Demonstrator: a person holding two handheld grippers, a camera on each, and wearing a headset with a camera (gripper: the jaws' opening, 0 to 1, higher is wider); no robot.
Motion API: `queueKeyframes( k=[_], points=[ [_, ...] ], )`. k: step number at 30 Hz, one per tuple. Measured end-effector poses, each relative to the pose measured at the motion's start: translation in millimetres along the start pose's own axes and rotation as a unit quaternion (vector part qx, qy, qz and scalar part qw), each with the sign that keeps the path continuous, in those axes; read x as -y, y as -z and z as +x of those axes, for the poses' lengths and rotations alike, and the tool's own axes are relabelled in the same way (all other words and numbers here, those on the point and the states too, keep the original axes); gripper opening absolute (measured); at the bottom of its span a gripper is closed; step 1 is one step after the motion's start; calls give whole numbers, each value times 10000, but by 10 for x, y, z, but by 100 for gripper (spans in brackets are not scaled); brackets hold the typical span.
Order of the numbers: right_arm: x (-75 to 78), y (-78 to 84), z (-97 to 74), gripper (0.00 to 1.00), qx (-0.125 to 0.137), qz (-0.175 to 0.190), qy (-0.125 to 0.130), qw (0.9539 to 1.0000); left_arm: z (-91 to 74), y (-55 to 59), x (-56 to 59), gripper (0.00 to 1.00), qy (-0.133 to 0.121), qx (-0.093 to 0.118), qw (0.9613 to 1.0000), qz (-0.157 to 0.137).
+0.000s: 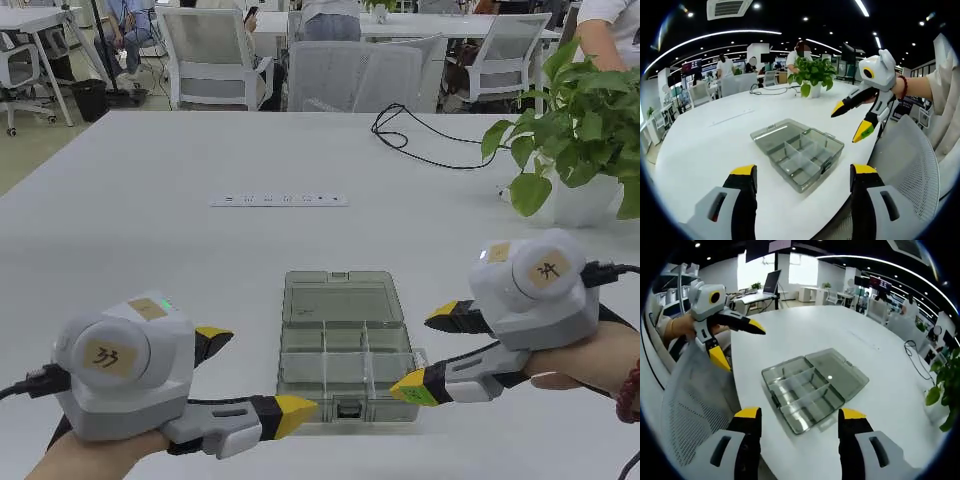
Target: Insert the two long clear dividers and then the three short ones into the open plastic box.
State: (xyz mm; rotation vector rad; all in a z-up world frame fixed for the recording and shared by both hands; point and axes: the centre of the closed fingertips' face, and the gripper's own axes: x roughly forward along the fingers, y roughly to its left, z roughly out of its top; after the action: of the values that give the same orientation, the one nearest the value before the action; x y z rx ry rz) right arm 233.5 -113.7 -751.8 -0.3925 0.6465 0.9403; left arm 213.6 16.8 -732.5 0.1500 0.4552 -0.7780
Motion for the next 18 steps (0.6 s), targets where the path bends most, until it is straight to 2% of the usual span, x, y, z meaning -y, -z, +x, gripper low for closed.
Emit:
queueKeyframes(
  k=[3, 10, 14, 18],
  points=[
    [-16, 14, -17, 69, 135, 153, 50, 9998, 4, -10, -3, 79, -25, -28, 10000, 48],
    [-30, 22, -53, 82, 505, 600, 169, 9968, 22, -5, 13, 85, 14, -64, 9999, -82],
    [-51, 27, -53, 88, 624, 654, 223, 9957, 14, 17, -2, 88, -38, -148, 9999, -78],
    [-86, 48, -55, 96, 664, 648, 265, 9953, -7, -17, -43, 89, -181, -44, 9996, -213]
  ],
)
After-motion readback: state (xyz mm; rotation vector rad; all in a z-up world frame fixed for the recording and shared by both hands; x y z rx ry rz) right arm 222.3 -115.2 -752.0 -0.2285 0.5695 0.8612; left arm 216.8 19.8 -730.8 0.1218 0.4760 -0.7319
